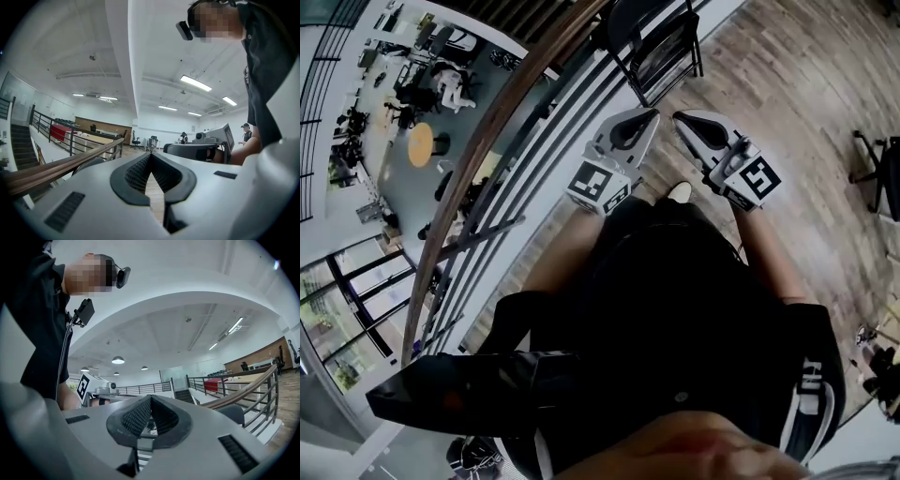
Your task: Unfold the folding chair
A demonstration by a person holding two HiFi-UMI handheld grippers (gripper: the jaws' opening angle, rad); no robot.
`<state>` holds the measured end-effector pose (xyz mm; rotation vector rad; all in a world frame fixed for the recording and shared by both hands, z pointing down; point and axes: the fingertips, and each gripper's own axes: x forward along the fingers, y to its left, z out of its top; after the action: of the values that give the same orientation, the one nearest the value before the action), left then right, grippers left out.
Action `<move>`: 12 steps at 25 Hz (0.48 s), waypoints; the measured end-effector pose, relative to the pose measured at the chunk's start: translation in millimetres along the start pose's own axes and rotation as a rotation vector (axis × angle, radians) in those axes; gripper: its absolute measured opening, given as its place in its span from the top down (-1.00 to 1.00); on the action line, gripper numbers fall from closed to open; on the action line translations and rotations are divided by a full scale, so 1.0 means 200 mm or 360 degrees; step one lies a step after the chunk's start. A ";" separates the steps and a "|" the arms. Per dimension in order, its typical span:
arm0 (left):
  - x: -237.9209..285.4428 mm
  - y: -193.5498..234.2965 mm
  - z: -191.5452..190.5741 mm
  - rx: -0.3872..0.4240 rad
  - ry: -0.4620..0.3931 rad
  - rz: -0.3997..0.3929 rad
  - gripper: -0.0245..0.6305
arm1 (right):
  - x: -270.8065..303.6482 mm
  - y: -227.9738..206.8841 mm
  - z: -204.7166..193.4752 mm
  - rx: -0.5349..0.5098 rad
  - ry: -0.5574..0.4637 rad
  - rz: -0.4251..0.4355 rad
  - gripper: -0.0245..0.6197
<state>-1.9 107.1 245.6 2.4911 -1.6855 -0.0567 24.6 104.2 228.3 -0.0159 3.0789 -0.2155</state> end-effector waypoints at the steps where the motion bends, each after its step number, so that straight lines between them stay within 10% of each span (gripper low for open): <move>1: 0.03 0.01 0.00 0.0000 0.0000 0.0023 0.92 | -0.01 -0.03 0.00 -0.0001 0.0000 0.0017 0.90; 12: 0.26 0.29 -0.03 -0.0020 0.0024 0.0121 0.92 | 0.10 -0.35 -0.01 0.0025 0.0005 0.0031 0.90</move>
<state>-34.8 38.7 260.7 2.4097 -1.7668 -0.0402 5.9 34.4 239.3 0.0155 3.0786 -0.2386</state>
